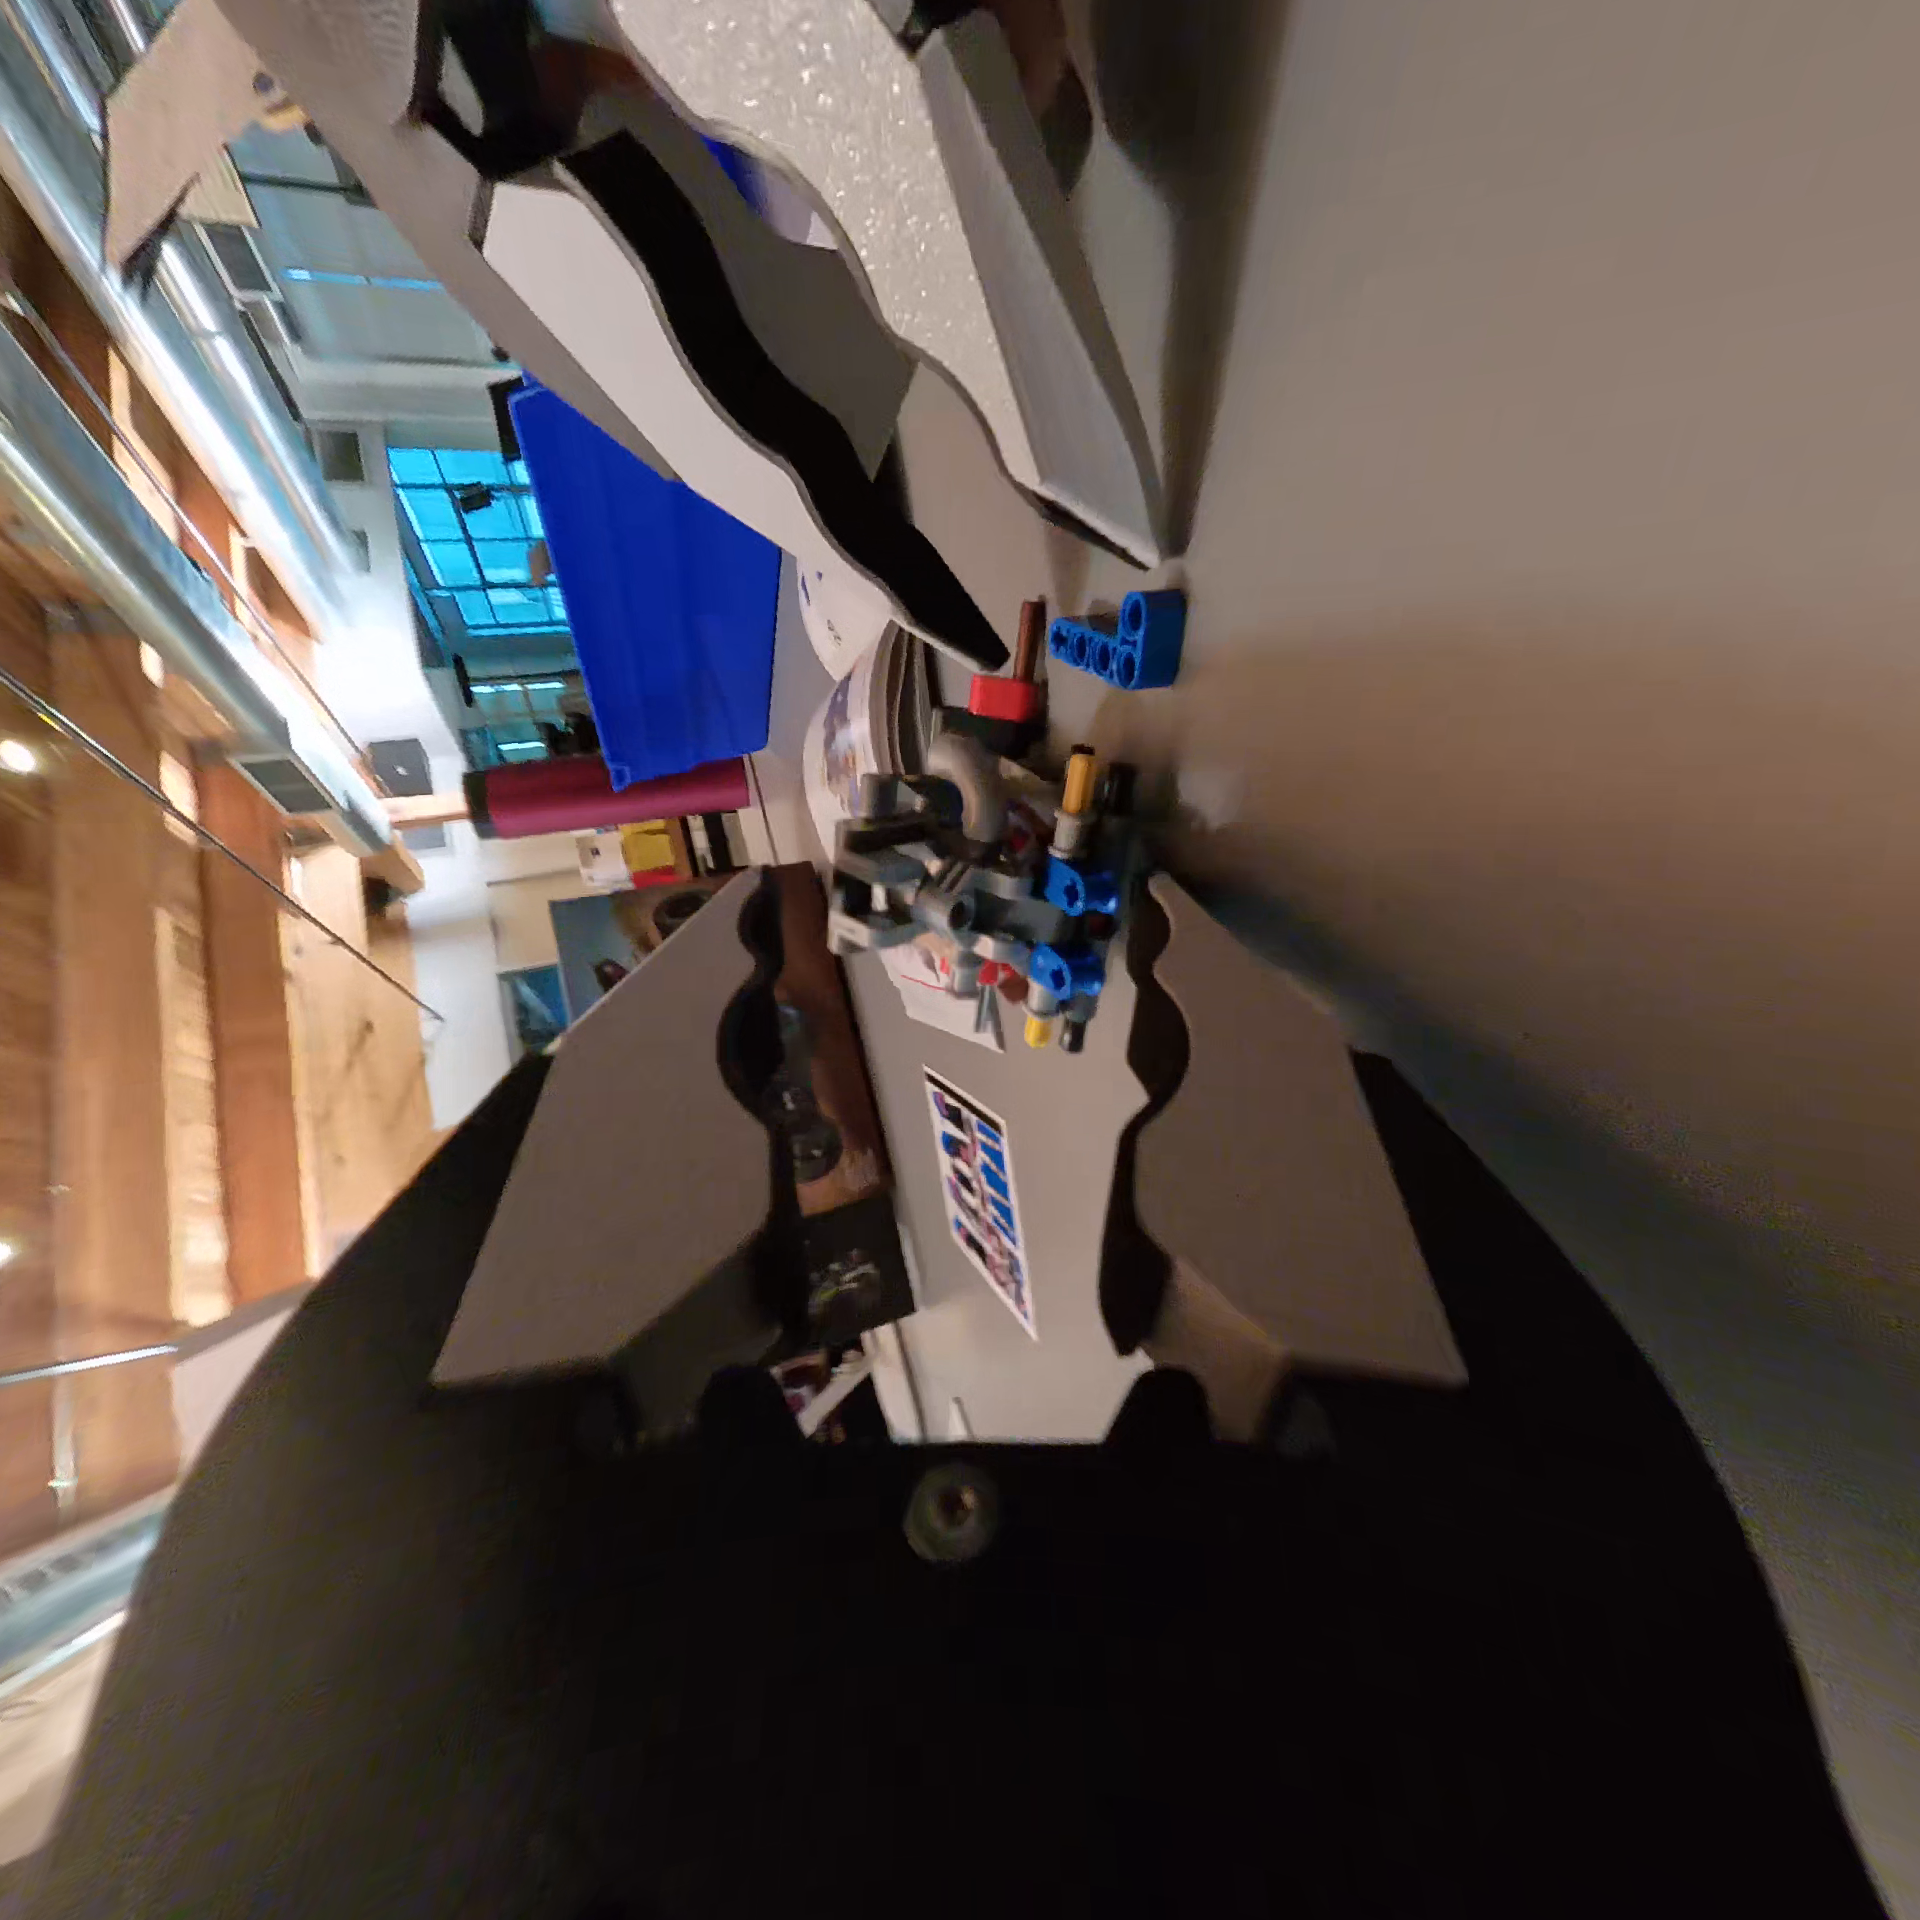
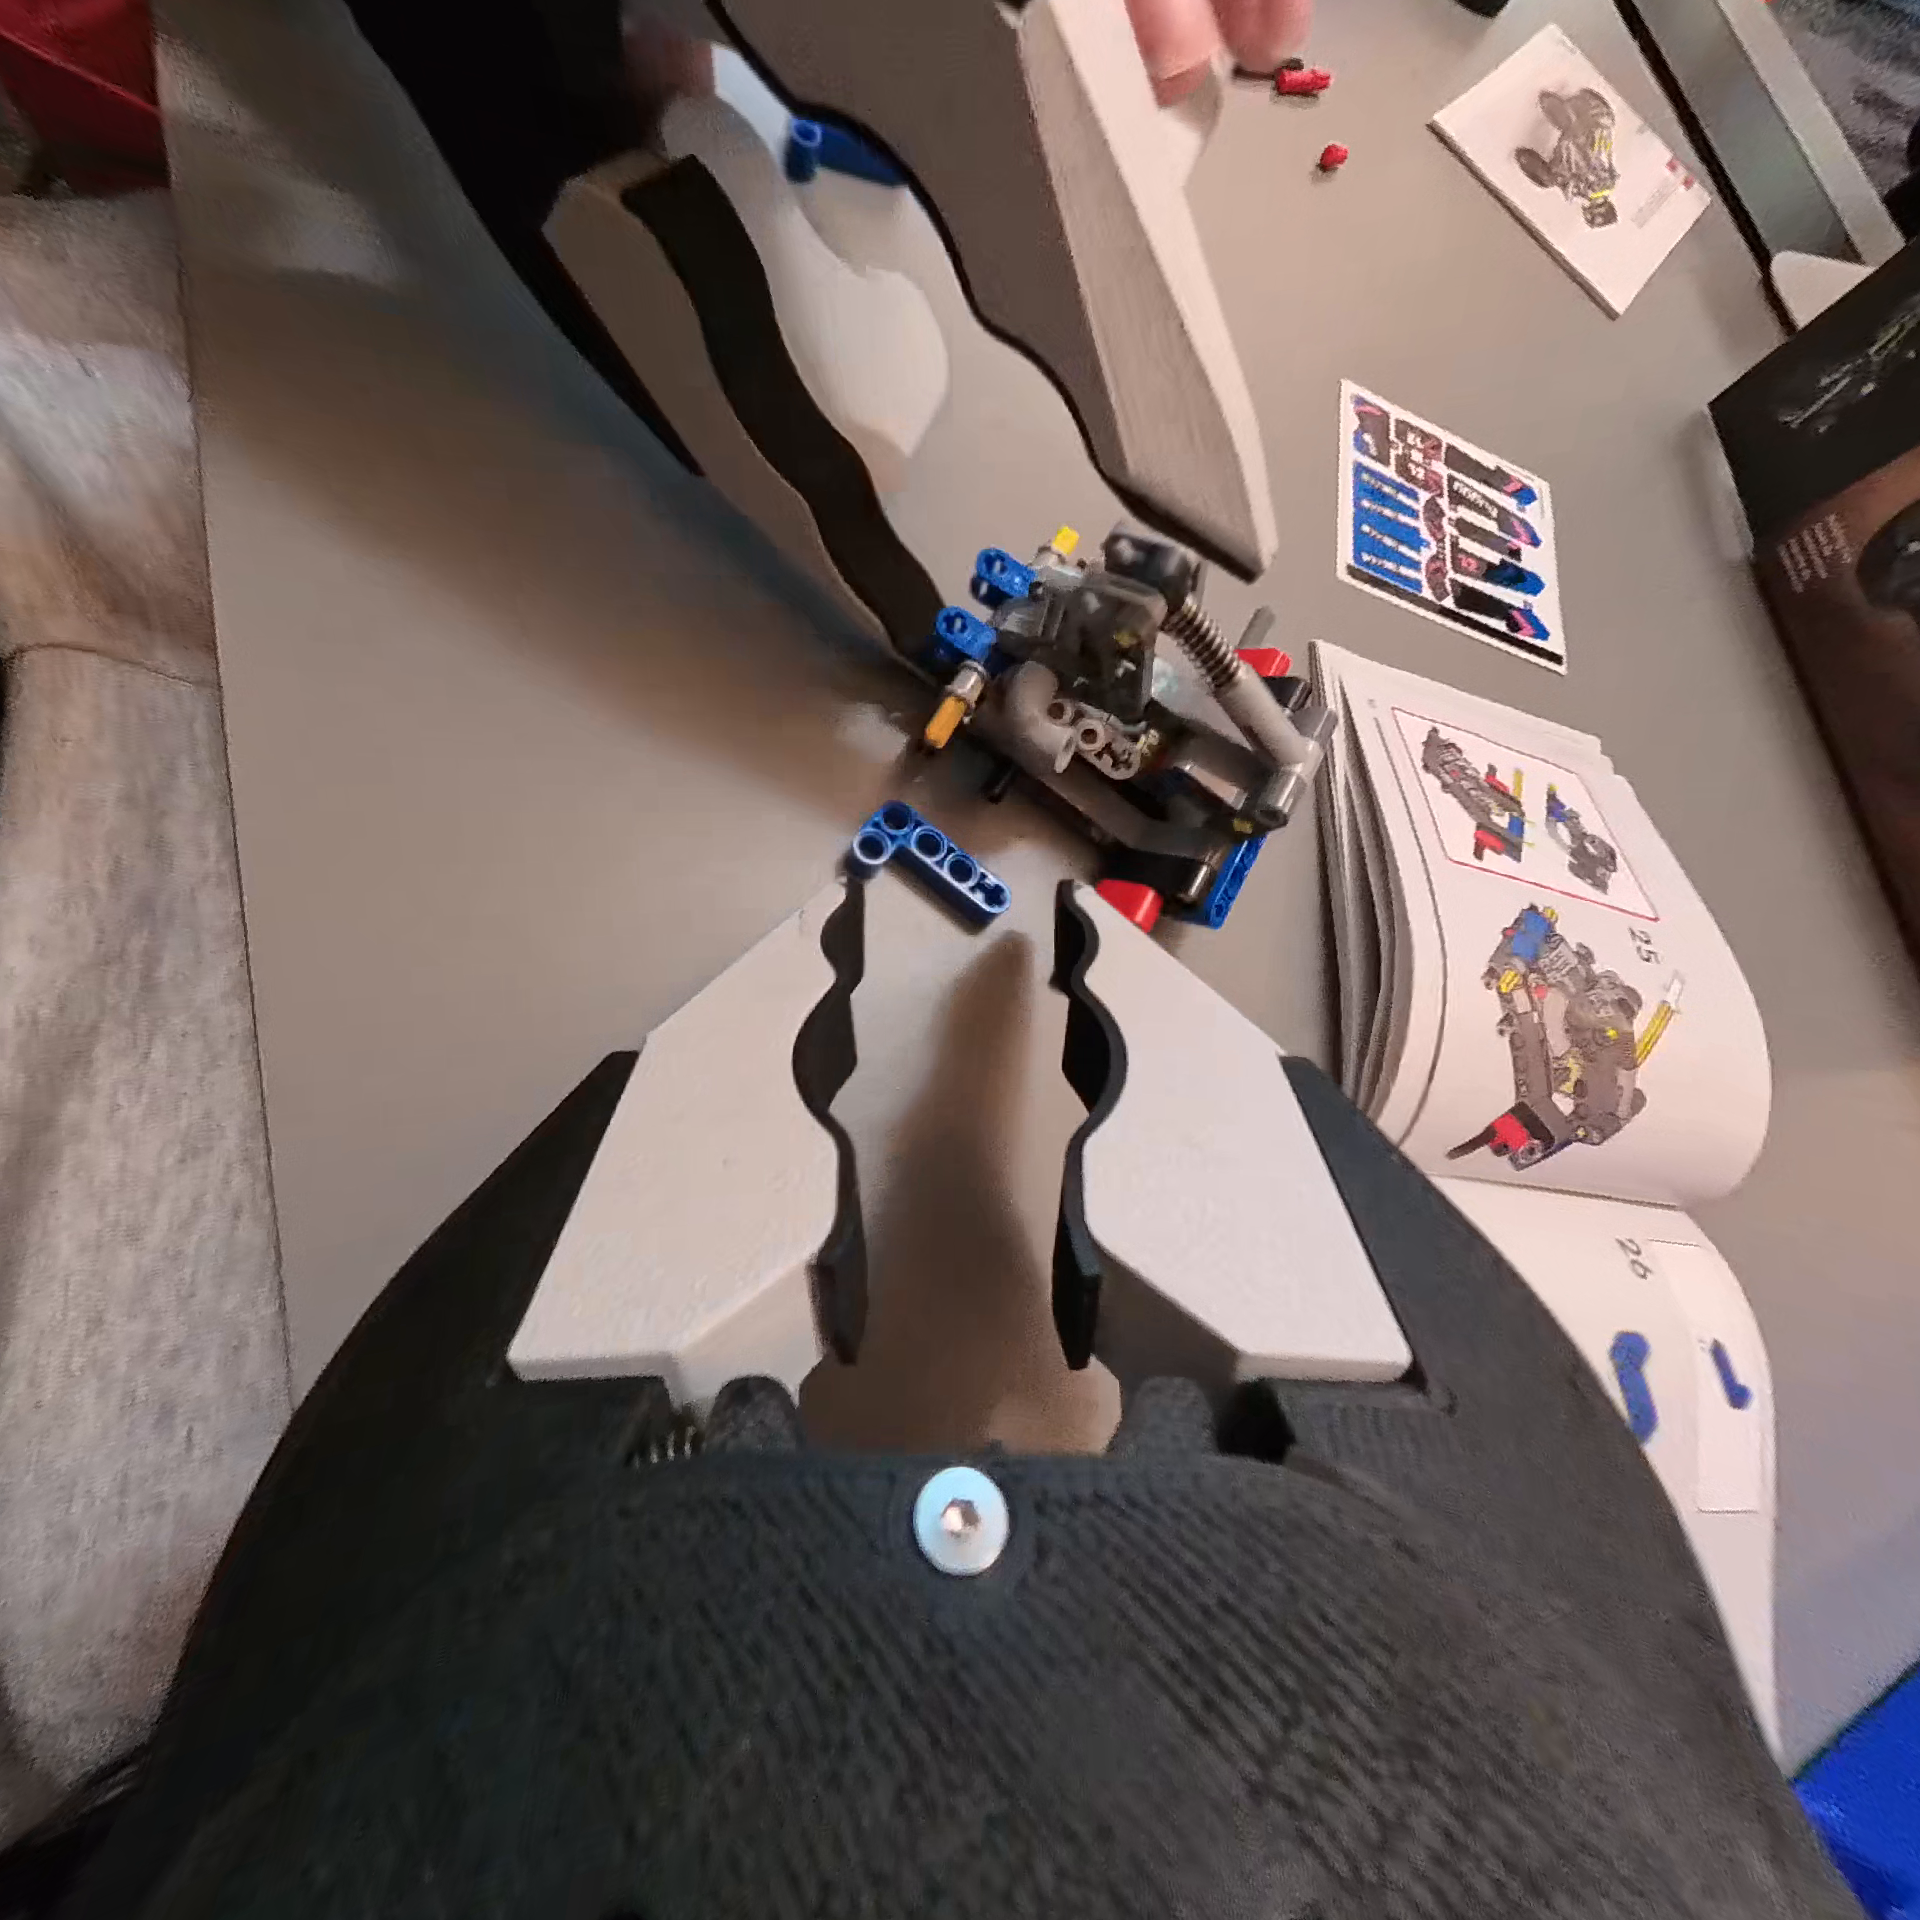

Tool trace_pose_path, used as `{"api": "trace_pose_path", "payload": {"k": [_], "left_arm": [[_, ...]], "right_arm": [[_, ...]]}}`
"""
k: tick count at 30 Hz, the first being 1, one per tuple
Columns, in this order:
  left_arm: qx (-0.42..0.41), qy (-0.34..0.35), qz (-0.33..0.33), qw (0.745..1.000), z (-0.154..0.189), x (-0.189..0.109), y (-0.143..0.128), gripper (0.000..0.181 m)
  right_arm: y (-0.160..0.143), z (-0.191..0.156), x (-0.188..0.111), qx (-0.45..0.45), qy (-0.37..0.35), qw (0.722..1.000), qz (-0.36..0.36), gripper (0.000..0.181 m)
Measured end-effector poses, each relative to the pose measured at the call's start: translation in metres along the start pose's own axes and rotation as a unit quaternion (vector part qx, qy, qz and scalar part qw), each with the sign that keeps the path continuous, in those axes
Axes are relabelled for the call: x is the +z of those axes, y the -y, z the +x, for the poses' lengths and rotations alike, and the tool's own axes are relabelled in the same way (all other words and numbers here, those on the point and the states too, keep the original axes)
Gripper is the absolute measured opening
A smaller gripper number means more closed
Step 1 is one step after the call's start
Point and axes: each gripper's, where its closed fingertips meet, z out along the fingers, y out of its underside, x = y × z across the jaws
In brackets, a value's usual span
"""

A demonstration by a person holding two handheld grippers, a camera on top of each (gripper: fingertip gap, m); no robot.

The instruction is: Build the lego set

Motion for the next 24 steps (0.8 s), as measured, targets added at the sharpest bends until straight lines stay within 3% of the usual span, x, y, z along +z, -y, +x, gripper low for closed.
{"api": "trace_pose_path", "payload": {"k": [7, 10, 15, 19, 24], "left_arm": [[0.074, 0.023, -0.05, 0.996, -0.002, 0.014, -0.01, 0.053], [0.057, 0.03, -0.052, 0.997, -0.004, 0.016, -0.011, 0.052], [-0.119, 0.003, 0.004, 0.993, -0.015, 0.007, -0.009, 0.052], [-0.272, -0.012, 0.057, 0.96, -0.028, -0.003, -0.013, 0.053], [-0.376, -0.024, 0.108, 0.92, -0.03, -0.008, -0.018, 0.052]], "right_arm": [[0.002, -0.002, 0.002, 0.019, 0.019, 0.999, 0.018, 0.033], [0.001, 0.001, 0.0, 0.036, 0.009, 0.999, 0.012, 0.035], [0.006, 0.0, -0.016, 0.066, -0.013, 0.997, 0.025, 0.038], [0.008, -0.005, -0.021, 0.026, -0.014, 0.999, 0.034, 0.032], [-0.013, 0.008, -0.016, -0.091, -0.044, 0.994, -0.045, 0.032]]}}
